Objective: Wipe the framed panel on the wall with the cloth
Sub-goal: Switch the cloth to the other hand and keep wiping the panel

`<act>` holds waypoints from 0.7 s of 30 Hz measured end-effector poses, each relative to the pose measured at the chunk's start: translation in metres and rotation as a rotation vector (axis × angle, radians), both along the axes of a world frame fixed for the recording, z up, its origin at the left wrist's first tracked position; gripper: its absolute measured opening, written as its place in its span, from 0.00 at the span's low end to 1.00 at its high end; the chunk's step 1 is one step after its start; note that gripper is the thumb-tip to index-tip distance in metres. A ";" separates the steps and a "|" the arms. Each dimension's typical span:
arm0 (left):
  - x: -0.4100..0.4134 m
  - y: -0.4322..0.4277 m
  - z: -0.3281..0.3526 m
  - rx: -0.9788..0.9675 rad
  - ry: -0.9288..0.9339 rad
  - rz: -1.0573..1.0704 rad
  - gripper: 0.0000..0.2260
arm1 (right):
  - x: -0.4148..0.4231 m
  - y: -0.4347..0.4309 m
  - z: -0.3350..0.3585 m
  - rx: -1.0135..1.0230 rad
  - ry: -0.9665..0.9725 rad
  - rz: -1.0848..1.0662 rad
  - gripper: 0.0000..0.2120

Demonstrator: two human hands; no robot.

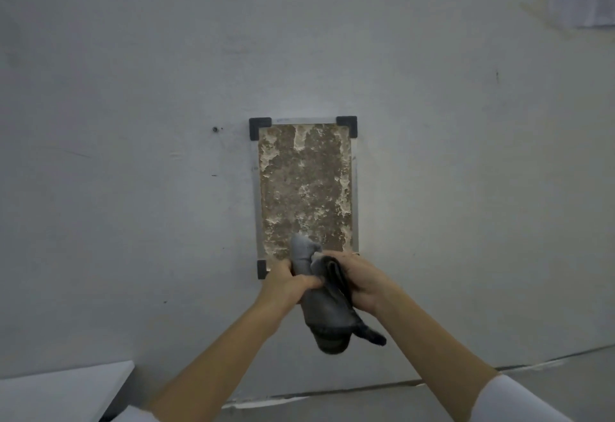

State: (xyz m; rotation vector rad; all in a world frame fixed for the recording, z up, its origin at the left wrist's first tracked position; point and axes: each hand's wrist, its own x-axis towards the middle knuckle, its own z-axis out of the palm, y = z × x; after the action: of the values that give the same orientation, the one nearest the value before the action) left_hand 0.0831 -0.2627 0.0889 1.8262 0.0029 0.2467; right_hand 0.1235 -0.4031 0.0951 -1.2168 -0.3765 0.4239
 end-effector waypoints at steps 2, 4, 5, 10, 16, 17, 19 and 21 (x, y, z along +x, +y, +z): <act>-0.003 0.002 -0.003 -0.016 -0.028 0.041 0.17 | -0.002 -0.005 0.002 -0.056 -0.039 0.020 0.07; -0.004 0.005 0.001 -0.017 -0.060 0.107 0.16 | 0.002 -0.011 0.007 -0.120 -0.133 -0.063 0.08; -0.004 0.008 0.006 -0.021 -0.070 0.136 0.15 | 0.005 -0.014 0.012 -0.166 -0.214 -0.134 0.08; -0.006 0.020 0.045 0.063 -0.246 0.300 0.14 | 0.020 -0.023 0.040 -0.426 -0.842 -0.762 0.11; 0.000 0.020 0.101 0.099 -0.711 0.764 0.13 | 0.040 -0.015 0.059 -0.931 -1.339 -0.851 0.36; 0.005 0.021 0.107 0.128 -0.774 0.809 0.13 | 0.044 -0.013 0.059 -1.046 -1.356 -0.836 0.40; 0.017 0.021 0.115 0.234 -0.880 0.873 0.16 | 0.049 -0.009 0.057 -1.239 -1.378 -0.837 0.47; 0.030 0.017 0.115 0.406 -0.964 0.902 0.17 | 0.051 -0.005 0.053 -1.329 -1.375 -0.861 0.50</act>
State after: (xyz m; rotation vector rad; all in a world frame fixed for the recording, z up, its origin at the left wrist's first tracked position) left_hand 0.1129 -0.2458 0.2040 1.8114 0.1092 1.8414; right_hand 0.1746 -0.4077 0.1484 -2.6922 -0.6802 -1.2324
